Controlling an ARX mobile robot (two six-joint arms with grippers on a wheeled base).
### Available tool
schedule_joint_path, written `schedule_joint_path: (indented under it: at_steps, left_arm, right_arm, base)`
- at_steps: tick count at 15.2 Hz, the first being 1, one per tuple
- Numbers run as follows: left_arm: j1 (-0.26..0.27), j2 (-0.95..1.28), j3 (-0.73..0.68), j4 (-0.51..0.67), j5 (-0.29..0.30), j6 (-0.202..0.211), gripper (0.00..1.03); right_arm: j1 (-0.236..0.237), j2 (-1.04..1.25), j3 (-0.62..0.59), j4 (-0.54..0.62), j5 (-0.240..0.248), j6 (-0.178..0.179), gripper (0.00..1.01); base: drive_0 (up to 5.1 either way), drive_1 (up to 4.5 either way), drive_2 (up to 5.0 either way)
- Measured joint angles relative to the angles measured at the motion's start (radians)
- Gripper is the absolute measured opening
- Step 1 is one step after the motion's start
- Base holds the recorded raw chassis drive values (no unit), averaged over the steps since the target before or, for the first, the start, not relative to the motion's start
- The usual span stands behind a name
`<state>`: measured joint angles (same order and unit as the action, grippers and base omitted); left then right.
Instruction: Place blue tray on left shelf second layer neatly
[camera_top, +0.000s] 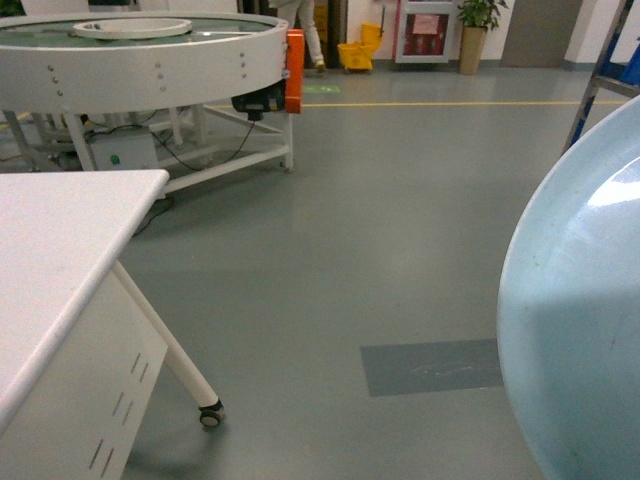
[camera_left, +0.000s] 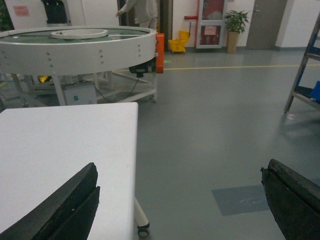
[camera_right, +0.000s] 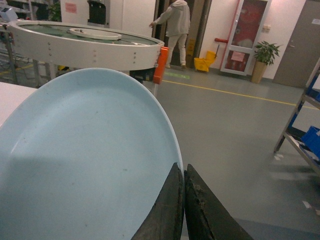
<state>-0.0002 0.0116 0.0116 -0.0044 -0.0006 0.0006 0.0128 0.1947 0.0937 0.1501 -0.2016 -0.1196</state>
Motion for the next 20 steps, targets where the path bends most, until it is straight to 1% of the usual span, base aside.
schedule_joint_path:
  at_steps: [16,20]
  left_arm:
    - [-0.001,0.0,0.0,-0.001,0.0,0.0,0.98]
    - [-0.001,0.0,0.0,0.0,0.001,0.0,0.98]
  right_arm:
    - [0.0,0.0,-0.004,0.001,0.0,0.0,0.02]
    - [0.0,0.0,-0.004,0.0,0.0,0.0,0.02]
  base:
    - [3.1,1.81,-4.9]
    - [4.8,3.9,-3.1]
